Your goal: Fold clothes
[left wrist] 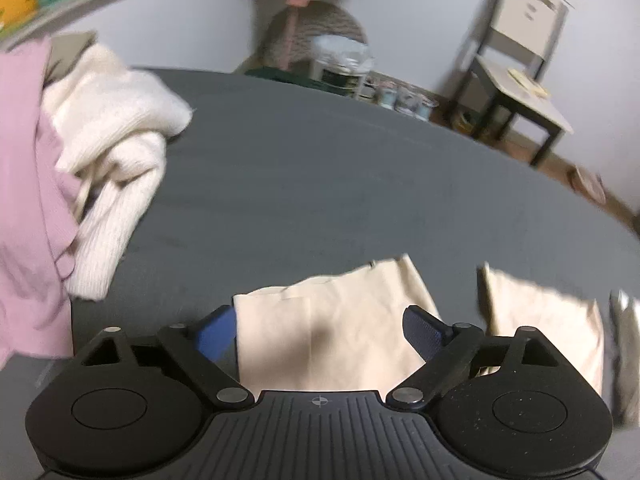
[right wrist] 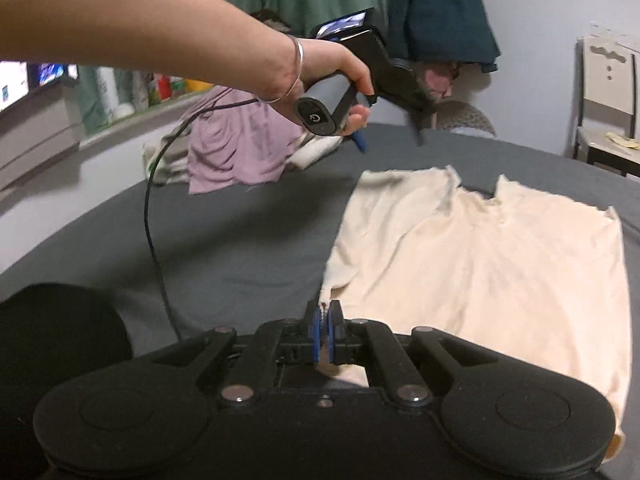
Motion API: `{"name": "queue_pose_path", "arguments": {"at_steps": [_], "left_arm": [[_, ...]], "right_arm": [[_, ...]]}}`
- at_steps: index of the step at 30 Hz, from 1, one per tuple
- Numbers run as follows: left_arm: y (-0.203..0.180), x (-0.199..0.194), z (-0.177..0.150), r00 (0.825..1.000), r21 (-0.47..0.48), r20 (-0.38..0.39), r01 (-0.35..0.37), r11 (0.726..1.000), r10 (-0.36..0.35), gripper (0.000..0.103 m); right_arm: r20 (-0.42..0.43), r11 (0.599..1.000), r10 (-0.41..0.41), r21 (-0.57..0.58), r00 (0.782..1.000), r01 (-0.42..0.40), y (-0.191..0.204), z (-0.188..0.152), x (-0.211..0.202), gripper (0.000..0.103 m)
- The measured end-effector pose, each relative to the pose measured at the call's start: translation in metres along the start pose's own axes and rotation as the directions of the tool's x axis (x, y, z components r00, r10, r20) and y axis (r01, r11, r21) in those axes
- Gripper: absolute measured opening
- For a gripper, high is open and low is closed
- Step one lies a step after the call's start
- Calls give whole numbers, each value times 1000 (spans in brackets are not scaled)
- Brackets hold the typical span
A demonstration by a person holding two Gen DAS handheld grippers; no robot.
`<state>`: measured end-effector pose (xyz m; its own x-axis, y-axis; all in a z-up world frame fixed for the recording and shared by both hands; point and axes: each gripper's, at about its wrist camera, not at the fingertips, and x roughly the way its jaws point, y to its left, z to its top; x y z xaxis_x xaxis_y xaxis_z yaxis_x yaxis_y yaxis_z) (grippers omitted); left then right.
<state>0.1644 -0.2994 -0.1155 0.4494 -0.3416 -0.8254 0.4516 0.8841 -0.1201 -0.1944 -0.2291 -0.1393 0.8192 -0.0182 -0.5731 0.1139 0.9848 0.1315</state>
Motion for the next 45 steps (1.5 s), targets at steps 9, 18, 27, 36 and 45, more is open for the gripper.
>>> {"name": "queue_pose_path", "arguments": {"at_steps": [9,18,27,36,45], "left_arm": [[-42,15,-6,987,220,-22,-148,964,157,58],[-52,32,-8,966,223,-43,-240,945,255,37],[-66,40,-13,945,298,-40,-298,907,324,7],[-78,43,-14,922,367,-24,-351,862,386,8],[-82,43,-15,925,358,-14,-350,866,380,2]], "right_arm": [[-19,1000,17,-8,1000,-17,7,-2,2,5],[-21,1000,16,-5,1000,-16,6,-2,3,5],[-21,1000,13,0,1000,-13,6,-1,2,5],[-23,1000,8,-10,1000,-8,9,-1,2,5],[-21,1000,2,-14,1000,-2,11,0,2,5]]}}
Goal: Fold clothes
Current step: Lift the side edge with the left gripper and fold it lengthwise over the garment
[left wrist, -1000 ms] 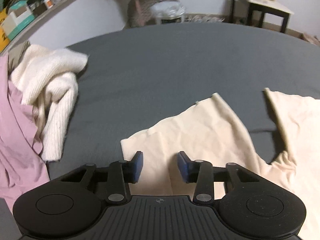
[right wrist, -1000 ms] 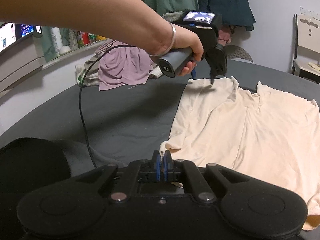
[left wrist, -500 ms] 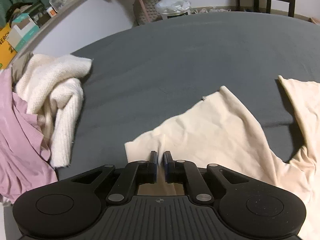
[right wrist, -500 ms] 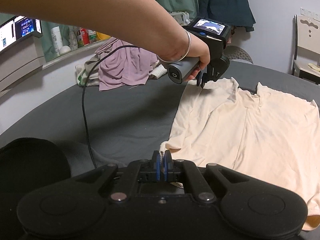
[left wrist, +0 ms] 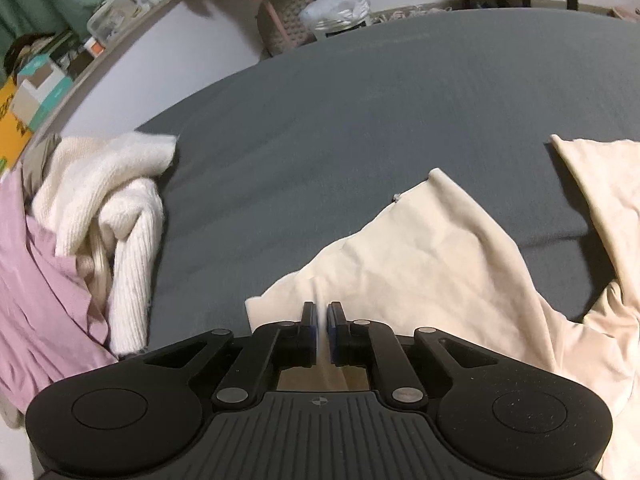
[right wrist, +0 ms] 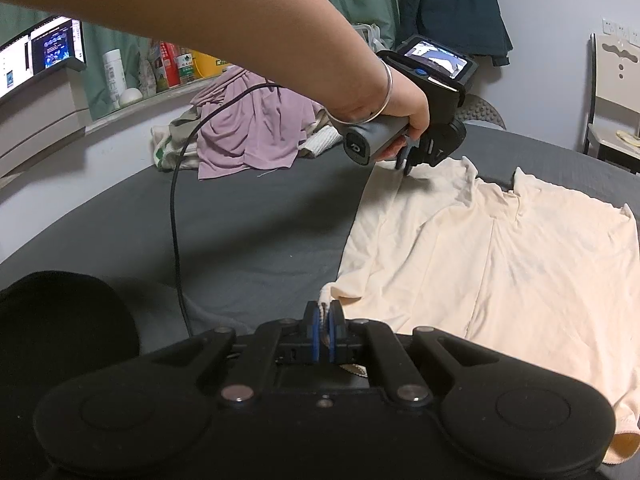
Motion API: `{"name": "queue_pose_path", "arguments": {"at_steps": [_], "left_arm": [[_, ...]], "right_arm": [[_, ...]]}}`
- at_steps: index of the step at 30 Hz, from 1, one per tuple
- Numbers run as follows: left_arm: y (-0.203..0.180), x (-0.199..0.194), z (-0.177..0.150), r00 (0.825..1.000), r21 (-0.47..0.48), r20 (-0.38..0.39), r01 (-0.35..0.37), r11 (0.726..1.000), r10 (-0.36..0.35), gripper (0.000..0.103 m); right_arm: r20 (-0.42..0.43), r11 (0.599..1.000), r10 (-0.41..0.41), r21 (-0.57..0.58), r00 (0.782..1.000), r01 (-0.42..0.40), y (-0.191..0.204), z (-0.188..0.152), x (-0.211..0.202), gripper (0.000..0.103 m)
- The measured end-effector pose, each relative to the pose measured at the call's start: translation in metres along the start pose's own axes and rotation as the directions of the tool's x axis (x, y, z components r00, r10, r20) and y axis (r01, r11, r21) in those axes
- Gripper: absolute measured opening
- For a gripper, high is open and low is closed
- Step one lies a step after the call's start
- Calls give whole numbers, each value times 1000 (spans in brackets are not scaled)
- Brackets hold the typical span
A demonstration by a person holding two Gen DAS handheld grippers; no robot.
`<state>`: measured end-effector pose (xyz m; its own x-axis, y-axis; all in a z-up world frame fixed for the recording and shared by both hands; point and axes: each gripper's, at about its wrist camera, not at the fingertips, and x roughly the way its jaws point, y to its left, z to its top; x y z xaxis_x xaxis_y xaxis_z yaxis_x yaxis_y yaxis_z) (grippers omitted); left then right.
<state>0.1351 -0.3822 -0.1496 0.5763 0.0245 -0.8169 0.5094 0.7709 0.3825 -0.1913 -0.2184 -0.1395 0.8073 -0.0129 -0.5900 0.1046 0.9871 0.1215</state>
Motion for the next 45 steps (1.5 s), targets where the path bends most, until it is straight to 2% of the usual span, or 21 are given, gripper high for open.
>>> {"name": "queue_pose_path", "arguments": {"at_steps": [3,7,12,17,23,27,32,40,43,45], "left_arm": [[6,1,-1,1000,-28,13,-24,999,24,0],[25,-10,1,996,-102,74,-41,994,48,0],[48,-35,9,989,-175,147,45,984,-19,0],[47,-68,28,966,-189,227,170,967,-126,0],[-1,-99,53,923,-126,299,290,949,-242,0],[-49,-110,65,896,-84,312,358,930,-317,0],[-117,-118,73,870,-5,297,414,910,-394,0],[-183,-116,76,856,66,247,453,889,-454,0],[-198,-114,76,854,80,234,459,885,-464,0],[-205,-114,77,852,85,227,465,881,-472,0]], "right_arm": [[1,1000,-3,0,1000,3,-1,0,-1,5],[5,1000,-18,-3,1000,18,-3,-1,-2,5],[40,998,-60,-27,997,61,-6,-1,-12,5],[77,994,-77,86,994,71,-29,2,-33,4],[119,960,-137,259,983,102,-76,5,-68,4],[76,929,-159,349,984,123,-107,-2,-78,4],[12,893,-178,421,984,157,-139,-11,-88,4],[-120,855,-211,459,970,243,-172,-29,-90,4],[-137,832,-176,509,975,222,-182,-35,-88,4],[-141,831,-180,508,973,227,-182,-36,-88,4]]}}
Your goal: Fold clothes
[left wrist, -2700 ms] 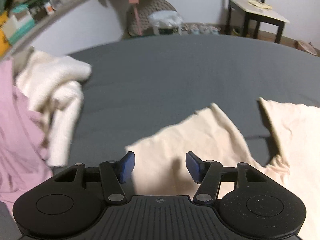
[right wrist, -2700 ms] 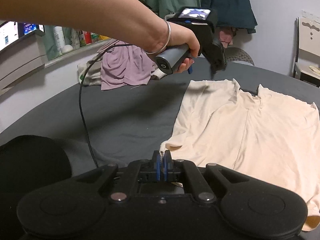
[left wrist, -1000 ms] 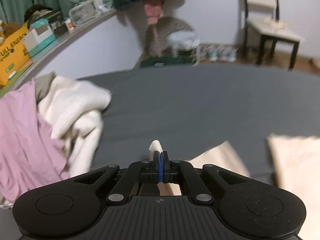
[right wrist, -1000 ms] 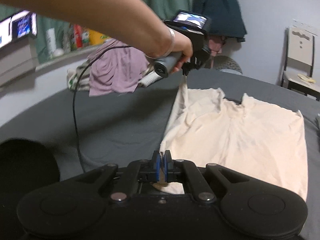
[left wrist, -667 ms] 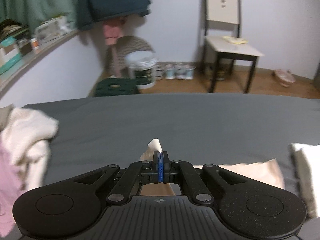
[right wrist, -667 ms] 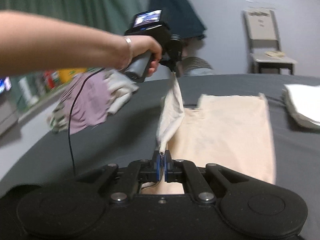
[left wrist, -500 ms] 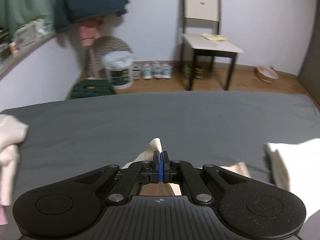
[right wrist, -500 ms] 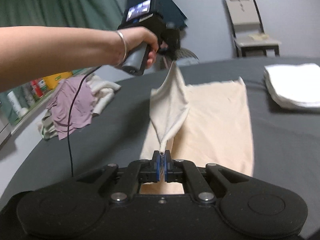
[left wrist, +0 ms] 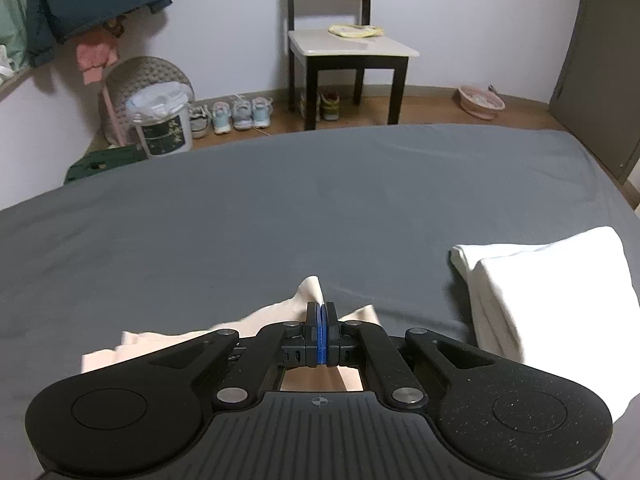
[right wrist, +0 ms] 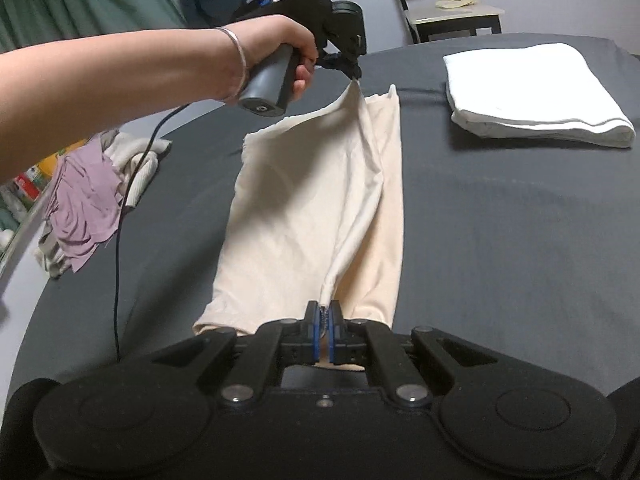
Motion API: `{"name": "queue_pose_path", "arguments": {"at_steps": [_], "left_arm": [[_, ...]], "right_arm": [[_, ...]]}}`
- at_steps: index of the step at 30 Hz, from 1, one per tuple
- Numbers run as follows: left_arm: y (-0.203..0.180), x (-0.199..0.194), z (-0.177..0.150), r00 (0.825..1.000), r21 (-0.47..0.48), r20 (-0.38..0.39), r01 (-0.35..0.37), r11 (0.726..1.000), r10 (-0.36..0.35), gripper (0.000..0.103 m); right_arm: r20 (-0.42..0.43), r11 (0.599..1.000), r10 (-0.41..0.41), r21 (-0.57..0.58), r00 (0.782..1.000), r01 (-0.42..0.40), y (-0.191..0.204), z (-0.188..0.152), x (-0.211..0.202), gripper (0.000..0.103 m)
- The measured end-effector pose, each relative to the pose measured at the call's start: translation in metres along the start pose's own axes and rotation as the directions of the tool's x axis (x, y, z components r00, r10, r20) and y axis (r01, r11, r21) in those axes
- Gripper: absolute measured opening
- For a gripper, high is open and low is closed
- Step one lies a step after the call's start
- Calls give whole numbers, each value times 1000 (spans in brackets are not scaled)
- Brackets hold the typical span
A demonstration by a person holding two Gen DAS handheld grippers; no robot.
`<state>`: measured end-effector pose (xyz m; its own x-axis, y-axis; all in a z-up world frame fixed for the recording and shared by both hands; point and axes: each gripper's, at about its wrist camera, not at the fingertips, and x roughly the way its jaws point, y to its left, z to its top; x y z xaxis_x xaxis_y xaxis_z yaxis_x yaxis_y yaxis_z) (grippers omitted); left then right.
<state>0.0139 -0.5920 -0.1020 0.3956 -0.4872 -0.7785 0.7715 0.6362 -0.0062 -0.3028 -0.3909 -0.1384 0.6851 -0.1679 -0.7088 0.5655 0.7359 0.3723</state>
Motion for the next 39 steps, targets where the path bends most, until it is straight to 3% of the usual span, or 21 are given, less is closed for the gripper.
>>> {"name": "queue_pose_path", "arguments": {"at_steps": [11,16,18,19,20,22,24,28,32,35,37,39], "left_arm": [[-32,19,0,998,62,-46,36,997,-33,0],[-39,30,-2,994,79,-109,-1,997,9,1],[-37,25,-1,996,77,-90,-9,997,16,17],[-35,21,-1,997,72,-76,-13,997,18,35],[-32,17,-1,998,65,-57,-14,998,18,59],[-22,-1,-3,1000,41,13,16,999,-16,89],[-9,-22,-9,994,29,71,85,996,-87,93],[28,-70,-48,967,-5,82,243,970,-241,93],[59,-127,-116,940,53,51,335,941,-338,93],[76,-175,-173,945,139,65,308,941,-319,93],[86,-205,-205,951,183,111,266,946,-289,93],[94,-232,-231,951,219,154,232,948,-269,93]], "right_arm": [[-41,1000,-4,21,999,5,-7,-2,-1,4],[-51,999,-4,51,999,7,-13,-1,2,5],[-54,998,-12,61,998,15,-15,-1,4,5],[-56,998,-13,64,998,17,-15,-1,4,5],[-58,997,-15,68,998,19,-16,-1,4,5],[-61,997,-20,76,998,24,-17,-1,5,5],[-62,996,-23,84,998,28,-18,-1,5,6],[-75,994,-30,99,997,37,-19,-1,5,7],[-83,989,-47,135,995,58,-24,-1,4,10],[-88,985,-79,148,993,91,-26,-1,3,20],[-83,983,-106,141,991,117,-23,0,0,33],[-66,982,-124,136,990,132,-21,1,-5,52]]}}
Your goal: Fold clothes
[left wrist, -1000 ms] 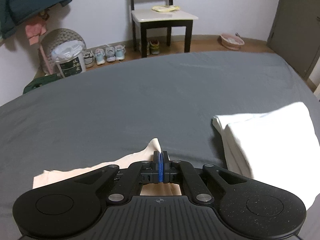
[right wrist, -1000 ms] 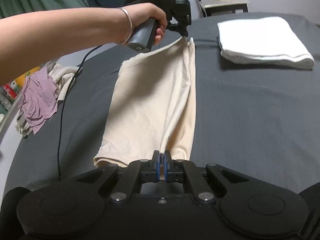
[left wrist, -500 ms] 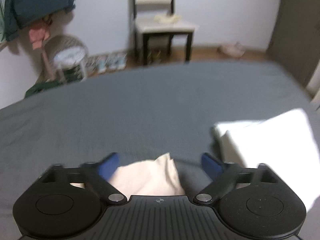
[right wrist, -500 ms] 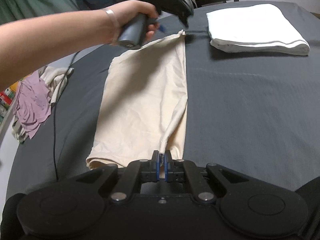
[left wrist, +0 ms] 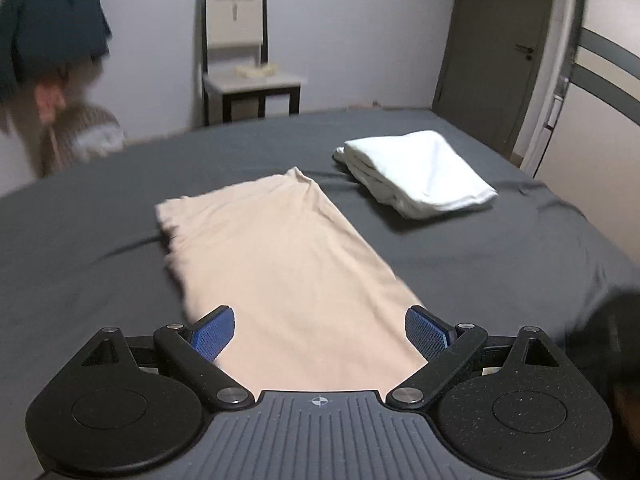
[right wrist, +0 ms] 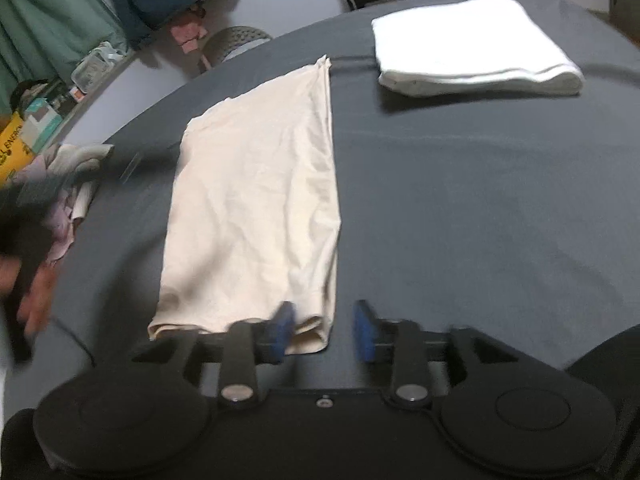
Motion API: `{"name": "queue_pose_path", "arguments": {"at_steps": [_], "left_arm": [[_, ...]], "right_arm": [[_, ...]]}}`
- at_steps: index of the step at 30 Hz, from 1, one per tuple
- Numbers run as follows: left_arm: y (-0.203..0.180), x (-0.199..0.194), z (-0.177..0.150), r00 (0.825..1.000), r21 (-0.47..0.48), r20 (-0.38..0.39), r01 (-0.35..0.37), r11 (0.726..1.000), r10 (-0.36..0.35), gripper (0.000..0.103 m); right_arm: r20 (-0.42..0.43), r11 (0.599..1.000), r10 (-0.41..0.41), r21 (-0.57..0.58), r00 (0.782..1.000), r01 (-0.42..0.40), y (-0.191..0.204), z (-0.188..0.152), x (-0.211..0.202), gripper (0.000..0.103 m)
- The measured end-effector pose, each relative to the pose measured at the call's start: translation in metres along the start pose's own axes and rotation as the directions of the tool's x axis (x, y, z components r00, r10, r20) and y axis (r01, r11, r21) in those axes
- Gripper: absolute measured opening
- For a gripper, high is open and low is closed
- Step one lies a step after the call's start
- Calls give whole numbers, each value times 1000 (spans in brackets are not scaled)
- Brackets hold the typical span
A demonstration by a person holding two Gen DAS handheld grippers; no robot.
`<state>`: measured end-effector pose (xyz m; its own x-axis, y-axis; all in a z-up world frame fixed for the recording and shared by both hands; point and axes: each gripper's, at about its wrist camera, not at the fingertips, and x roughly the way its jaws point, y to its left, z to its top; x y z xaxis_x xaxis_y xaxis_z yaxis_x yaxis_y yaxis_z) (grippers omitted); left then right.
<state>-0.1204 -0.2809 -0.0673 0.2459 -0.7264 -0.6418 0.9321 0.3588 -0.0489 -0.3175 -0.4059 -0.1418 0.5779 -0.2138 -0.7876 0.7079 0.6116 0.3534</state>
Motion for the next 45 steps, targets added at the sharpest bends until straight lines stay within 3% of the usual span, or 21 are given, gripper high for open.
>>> {"name": "queue_pose_path", "arguments": {"at_steps": [3,5,6,7,10,12,15,17,19,22,26,28,30,31,32,35,38,43,45], "left_arm": [[-8,-31,-21,998,76,45,-34,997,31,93],[-21,-40,-32,996,181,47,-78,980,71,93],[-28,-41,-35,995,235,47,-102,967,93,93],[-33,-39,-36,992,275,46,-125,953,117,93],[-46,-30,-46,979,363,43,-202,910,201,93],[-53,-29,-53,966,391,78,-256,884,245,93],[-56,-25,-61,963,408,76,-266,873,258,92],[-60,-21,-67,961,440,63,-268,857,269,71],[-65,-16,-73,956,470,56,-278,838,286,69],[-70,-10,-78,954,499,44,-278,821,297,58],[-82,-8,-86,956,572,60,-270,774,288,58],[-85,-7,-89,949,586,65,-287,758,310,58],[-85,-6,-90,946,586,62,-293,755,319,38],[-82,-5,-89,946,583,51,-289,760,320,24],[-80,-5,-88,948,574,34,-279,770,318,15],[-75,-6,-89,955,560,7,-251,790,298,14],[-77,-7,-95,955,588,1,-241,772,297,15],[-78,-2,-94,949,569,-33,-240,787,313,15],[-76,-4,-94,952,552,-27,-239,799,304,15]], "right_arm": [[16,994,20,-103,1000,-18,10,1,-14,57],[17,963,-6,-270,1000,10,25,3,-23,62],[6,922,-30,-385,1000,30,36,2,-27,71],[14,864,-64,-500,998,62,46,-2,-28,73],[107,616,-181,-762,978,198,71,-22,-27,73],[138,517,-185,-828,973,216,79,-33,-24,70],[97,462,-172,-871,980,167,84,-41,-17,61],[107,423,-200,-887,974,184,86,-47,-11,59],[124,396,-223,-895,967,206,89,-54,-8,57],[144,369,-237,-901,961,226,91,-60,-6,57],[145,350,-247,-909,958,228,93,-63,-3,58],[153,336,-256,-912,955,236,93,-65,-1,58],[159,326,-258,-914,953,240,95,-67,-2,57],[157,323,-258,-916,953,238,96,-67,-2,57],[156,313,-258,-920,954,235,97,-69,-1,57],[151,272,-248,-937,957,218,101,-75,0,57],[178,195,-242,-954,954,228,108,-84,3,57],[278,-28,-188,-960,942,278,124,-113,22,57],[327,-121,-192,-943,925,308,127,-126,35,57]]}}
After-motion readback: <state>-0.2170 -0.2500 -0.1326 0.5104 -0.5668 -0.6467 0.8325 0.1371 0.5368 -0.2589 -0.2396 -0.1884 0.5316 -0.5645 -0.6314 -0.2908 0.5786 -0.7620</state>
